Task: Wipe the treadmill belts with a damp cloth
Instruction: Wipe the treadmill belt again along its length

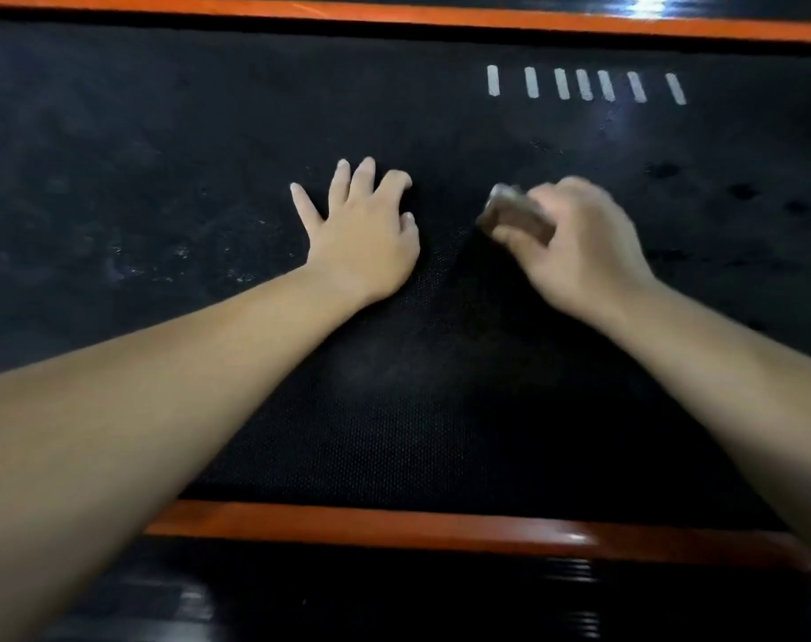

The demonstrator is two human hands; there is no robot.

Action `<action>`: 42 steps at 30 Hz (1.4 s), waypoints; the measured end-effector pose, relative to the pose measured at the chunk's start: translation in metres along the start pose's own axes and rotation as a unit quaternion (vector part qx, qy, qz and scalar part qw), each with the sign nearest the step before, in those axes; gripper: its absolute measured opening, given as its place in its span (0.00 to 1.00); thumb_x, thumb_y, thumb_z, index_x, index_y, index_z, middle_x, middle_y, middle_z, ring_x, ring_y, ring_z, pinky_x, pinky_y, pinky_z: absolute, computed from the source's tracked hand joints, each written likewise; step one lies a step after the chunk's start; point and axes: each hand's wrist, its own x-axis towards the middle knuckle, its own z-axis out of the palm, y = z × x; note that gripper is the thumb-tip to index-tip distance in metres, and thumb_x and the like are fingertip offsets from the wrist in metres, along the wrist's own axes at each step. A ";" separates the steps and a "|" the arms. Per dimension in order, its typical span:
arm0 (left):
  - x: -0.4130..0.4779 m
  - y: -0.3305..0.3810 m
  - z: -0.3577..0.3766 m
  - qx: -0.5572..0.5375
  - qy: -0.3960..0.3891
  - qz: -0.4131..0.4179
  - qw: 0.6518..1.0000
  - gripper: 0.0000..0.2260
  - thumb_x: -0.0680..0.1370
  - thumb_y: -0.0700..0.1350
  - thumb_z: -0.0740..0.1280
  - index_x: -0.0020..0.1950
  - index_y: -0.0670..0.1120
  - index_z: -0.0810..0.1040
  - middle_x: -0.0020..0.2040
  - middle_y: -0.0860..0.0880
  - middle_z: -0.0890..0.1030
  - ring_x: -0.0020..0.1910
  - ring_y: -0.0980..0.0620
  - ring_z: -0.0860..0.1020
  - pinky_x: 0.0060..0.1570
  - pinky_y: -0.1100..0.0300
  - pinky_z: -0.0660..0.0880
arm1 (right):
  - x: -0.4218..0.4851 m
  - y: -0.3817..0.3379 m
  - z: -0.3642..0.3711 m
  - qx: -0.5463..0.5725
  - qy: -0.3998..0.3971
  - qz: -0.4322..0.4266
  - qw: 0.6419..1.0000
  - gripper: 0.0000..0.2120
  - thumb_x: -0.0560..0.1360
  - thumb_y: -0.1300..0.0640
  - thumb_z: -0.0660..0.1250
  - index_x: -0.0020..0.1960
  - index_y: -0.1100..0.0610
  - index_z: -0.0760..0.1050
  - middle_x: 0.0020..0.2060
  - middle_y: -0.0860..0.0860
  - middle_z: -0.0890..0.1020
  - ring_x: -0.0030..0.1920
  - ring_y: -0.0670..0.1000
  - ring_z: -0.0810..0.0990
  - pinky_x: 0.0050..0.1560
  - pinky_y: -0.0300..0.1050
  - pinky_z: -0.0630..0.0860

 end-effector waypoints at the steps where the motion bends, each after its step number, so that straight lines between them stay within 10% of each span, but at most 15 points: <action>1: 0.007 0.005 0.001 -0.009 0.002 -0.006 1.000 0.20 0.85 0.48 0.56 0.77 0.54 0.65 0.84 0.47 0.55 0.84 0.43 0.45 0.75 0.28 0.36 | -0.013 -0.006 -0.001 0.016 -0.013 -0.031 0.999 0.15 0.76 0.42 0.69 0.42 0.52 0.71 0.39 0.50 0.72 0.41 0.56 0.74 0.42 0.48 0.68; 10: 0.029 0.026 0.012 0.016 0.002 -0.024 1.000 0.23 0.84 0.52 0.55 0.80 0.54 0.63 0.85 0.44 0.52 0.83 0.40 0.43 0.75 0.27 0.36 | 0.074 0.040 -0.003 0.004 -0.013 0.067 0.998 0.16 0.77 0.41 0.68 0.48 0.54 0.78 0.44 0.51 0.78 0.46 0.53 0.77 0.47 0.51 0.75; 16: 0.048 0.050 0.019 0.019 -0.012 -0.072 0.997 0.23 0.85 0.58 0.52 0.81 0.59 0.59 0.85 0.41 0.45 0.82 0.37 0.38 0.73 0.26 0.34 | 0.074 0.045 -0.002 0.028 -0.070 -0.066 0.995 0.15 0.77 0.43 0.69 0.41 0.53 0.72 0.37 0.48 0.73 0.40 0.52 0.73 0.43 0.48 0.68; 20: 0.050 0.058 0.034 0.067 0.027 -0.074 0.995 0.27 0.84 0.62 0.49 0.83 0.58 0.54 0.84 0.37 0.45 0.82 0.33 0.39 0.73 0.26 0.36 | 0.159 0.068 0.010 -0.002 -0.004 0.068 0.998 0.15 0.76 0.40 0.68 0.49 0.52 0.79 0.43 0.50 0.80 0.48 0.56 0.79 0.49 0.51 0.74; 26: 0.051 0.058 0.039 0.100 0.040 -0.067 0.992 0.29 0.83 0.62 0.45 0.84 0.57 0.50 0.84 0.36 0.46 0.82 0.33 0.40 0.74 0.26 0.38 | 0.135 0.039 0.022 0.035 -0.068 -0.090 0.993 0.15 0.76 0.42 0.69 0.42 0.54 0.76 0.38 0.48 0.75 0.41 0.51 0.74 0.43 0.48 0.70; 31: 0.050 0.059 0.039 0.089 0.045 -0.067 0.993 0.28 0.84 0.62 0.46 0.84 0.57 0.52 0.84 0.37 0.46 0.82 0.34 0.40 0.75 0.28 0.37 | 0.216 0.064 0.027 -0.024 0.015 0.115 0.993 0.15 0.78 0.39 0.66 0.50 0.51 0.78 0.46 0.50 0.81 0.49 0.56 0.79 0.49 0.51 0.73; 38: 0.052 0.062 0.038 0.089 0.049 -0.072 0.992 0.28 0.83 0.62 0.45 0.83 0.58 0.51 0.84 0.38 0.45 0.82 0.34 0.39 0.75 0.28 0.38 | 0.206 0.061 0.031 -0.013 -0.030 -0.034 0.999 0.14 0.77 0.39 0.67 0.45 0.50 0.77 0.42 0.50 0.78 0.45 0.54 0.76 0.46 0.51 0.73; 42: 0.051 0.063 0.038 0.094 0.044 -0.071 0.992 0.28 0.84 0.63 0.45 0.84 0.58 0.49 0.84 0.38 0.44 0.82 0.34 0.38 0.75 0.28 0.37 | 0.242 0.059 0.036 -0.061 0.040 0.123 0.990 0.18 0.78 0.39 0.66 0.54 0.53 0.79 0.51 0.54 0.82 0.54 0.59 0.79 0.52 0.52 0.73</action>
